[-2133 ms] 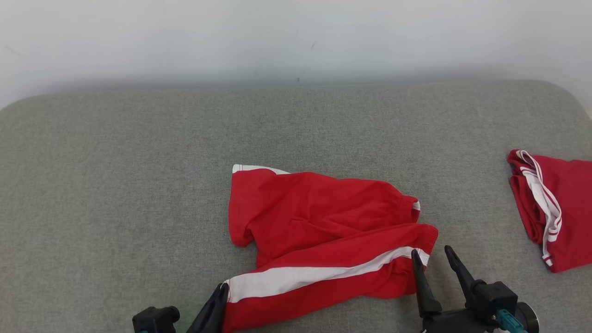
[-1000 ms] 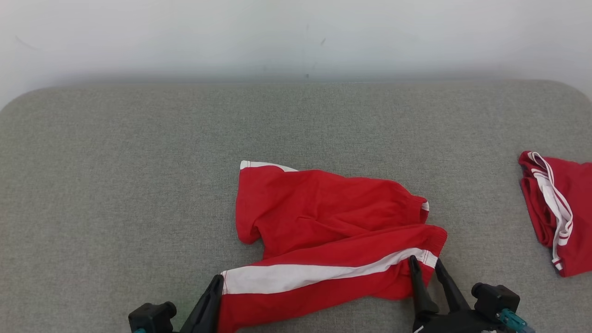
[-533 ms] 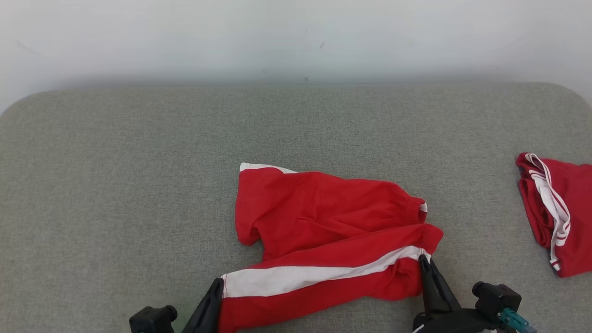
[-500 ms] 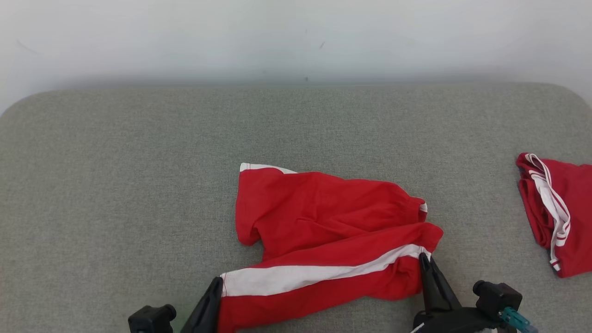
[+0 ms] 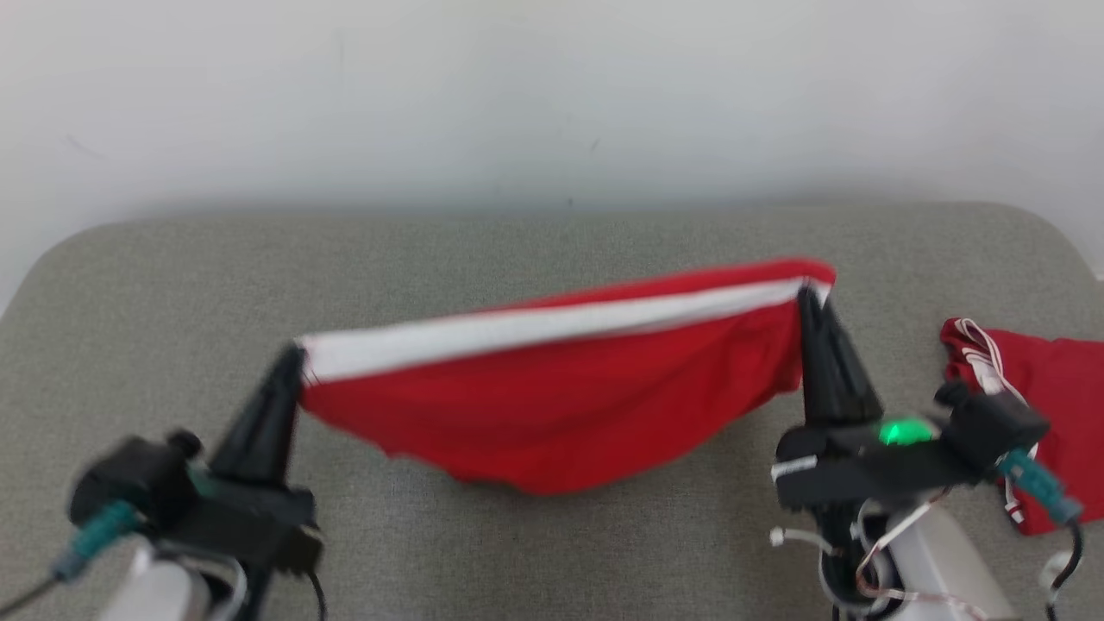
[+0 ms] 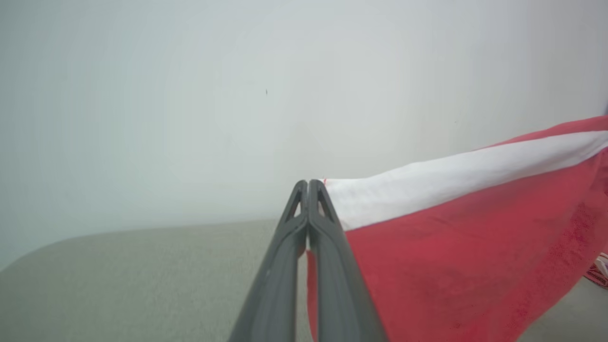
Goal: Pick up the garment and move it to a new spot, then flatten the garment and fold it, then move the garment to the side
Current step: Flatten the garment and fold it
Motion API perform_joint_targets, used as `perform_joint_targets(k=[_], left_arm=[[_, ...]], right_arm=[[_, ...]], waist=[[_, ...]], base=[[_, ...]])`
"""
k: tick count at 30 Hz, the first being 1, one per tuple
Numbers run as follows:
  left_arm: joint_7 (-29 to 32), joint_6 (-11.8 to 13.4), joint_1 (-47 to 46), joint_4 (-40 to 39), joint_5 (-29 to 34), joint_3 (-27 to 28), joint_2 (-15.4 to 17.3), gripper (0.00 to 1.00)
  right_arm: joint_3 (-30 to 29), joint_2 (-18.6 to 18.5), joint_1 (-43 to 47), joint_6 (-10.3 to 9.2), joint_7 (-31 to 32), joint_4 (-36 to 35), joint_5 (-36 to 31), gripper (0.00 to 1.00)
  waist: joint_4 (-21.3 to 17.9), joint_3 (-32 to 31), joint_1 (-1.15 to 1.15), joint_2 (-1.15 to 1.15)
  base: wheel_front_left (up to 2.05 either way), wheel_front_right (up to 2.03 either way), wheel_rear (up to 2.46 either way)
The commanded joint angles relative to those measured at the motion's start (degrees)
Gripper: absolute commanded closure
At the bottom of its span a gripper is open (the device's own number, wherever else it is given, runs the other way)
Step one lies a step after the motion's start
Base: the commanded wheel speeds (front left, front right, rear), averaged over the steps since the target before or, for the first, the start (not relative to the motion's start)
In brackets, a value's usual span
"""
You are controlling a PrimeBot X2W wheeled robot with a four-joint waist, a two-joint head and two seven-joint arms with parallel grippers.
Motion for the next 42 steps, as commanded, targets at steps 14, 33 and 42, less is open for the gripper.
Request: perform_joint_targets(k=[14, 33, 42], left_arm=[[2.7, 0.13, -24.55, -1.56, -1.01, -3.07, 14.09, 1.0], [1.47, 2.54, -61.52, 17.36, 8.84, -8.45, 8.09, 1.0], [-0.1, 3.54, -60.16, 16.36, 10.62, -6.65, 3.53, 1.0]], right_arm=[[4.99, -8.34, -24.2, -0.15, 0.61, 0.94, 5.31, 1.0], [6.47, -13.19, -63.33, -0.15, 0.29, 25.45, -7.75, 1.0], [6.3, -14.31, -60.98, -0.15, -0.08, 25.61, -13.87, 1.0]], waist=[[0.89, 0.11, 0.01, 0.0], [3.37, 28.51, 0.01, 0.0], [5.02, 31.16, 0.01, 0.0]], base=[[0.0, 0.0, 0.0], [0.0, 0.0, 0.0], [0.0, 0.0, 0.0]])
